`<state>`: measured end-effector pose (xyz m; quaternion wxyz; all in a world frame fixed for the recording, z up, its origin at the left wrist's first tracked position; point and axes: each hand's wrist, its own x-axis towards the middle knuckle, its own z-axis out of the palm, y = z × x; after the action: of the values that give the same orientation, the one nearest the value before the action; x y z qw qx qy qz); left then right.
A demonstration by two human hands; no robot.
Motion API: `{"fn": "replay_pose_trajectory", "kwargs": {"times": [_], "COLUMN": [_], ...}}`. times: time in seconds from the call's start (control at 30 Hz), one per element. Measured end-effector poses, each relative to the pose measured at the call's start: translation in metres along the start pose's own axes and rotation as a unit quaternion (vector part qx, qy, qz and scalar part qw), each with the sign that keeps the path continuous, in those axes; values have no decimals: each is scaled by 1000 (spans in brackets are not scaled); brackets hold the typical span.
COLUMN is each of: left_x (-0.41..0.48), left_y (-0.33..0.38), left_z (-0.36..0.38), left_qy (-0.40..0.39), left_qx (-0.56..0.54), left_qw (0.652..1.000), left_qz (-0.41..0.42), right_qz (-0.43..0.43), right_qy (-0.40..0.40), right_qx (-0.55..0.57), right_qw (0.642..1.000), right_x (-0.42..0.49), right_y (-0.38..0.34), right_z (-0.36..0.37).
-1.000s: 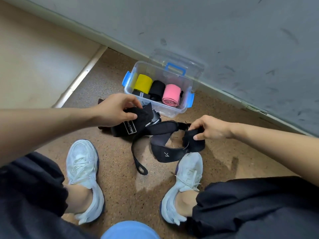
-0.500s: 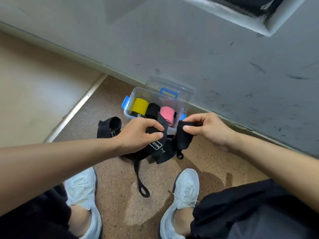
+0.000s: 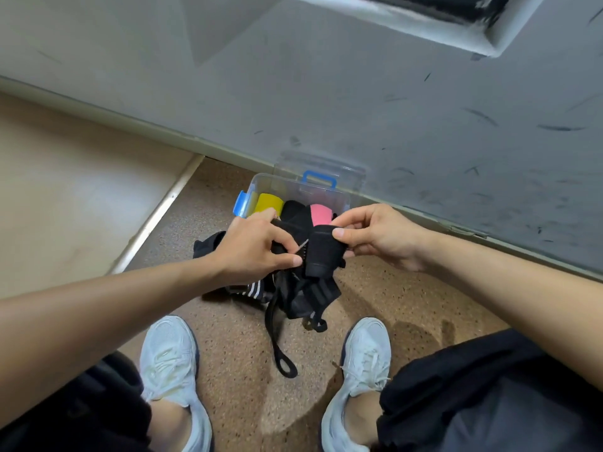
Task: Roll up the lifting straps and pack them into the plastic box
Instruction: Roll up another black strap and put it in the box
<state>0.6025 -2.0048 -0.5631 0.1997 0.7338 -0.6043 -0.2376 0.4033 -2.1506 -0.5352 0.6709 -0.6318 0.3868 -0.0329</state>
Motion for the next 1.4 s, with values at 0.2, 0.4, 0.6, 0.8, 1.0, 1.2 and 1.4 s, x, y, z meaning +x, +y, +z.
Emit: {"fn": "replay_pose_trajectory", "kwargs": {"times": [0.2,0.4,0.6,0.8,1.0,1.2,1.4], "left_x": [0,1,5,2,4,8,5], "left_y": [-43,-36,-36,-38,-18,-6,-4], "left_z": [-21,-9,-12,-14,-3,0,-8], "left_qy": [-10,-19,-2,21,21,60,71], "left_qx": [67,4,-6,-56,-200,-218,-220], "left_qw": [992,997,998,995,976,970,970], "left_qz": [-106,-75,-66,-81,-85,-94,-75], "right_qz": [111,130,121,128,98,36,-78], "right_qy": [116,129,178,168,118,69,125], "right_qx": [-122,-30,-44,46,191,145,-10], "right_qw": [980,983,975,977,969,986,989], "right_x": [7,14,14,14,5,-6,-13], "right_y": [15,12,10,6,-12,-16,-8], "right_z": [-41,-31,-37,-32,-5,17,19]}}
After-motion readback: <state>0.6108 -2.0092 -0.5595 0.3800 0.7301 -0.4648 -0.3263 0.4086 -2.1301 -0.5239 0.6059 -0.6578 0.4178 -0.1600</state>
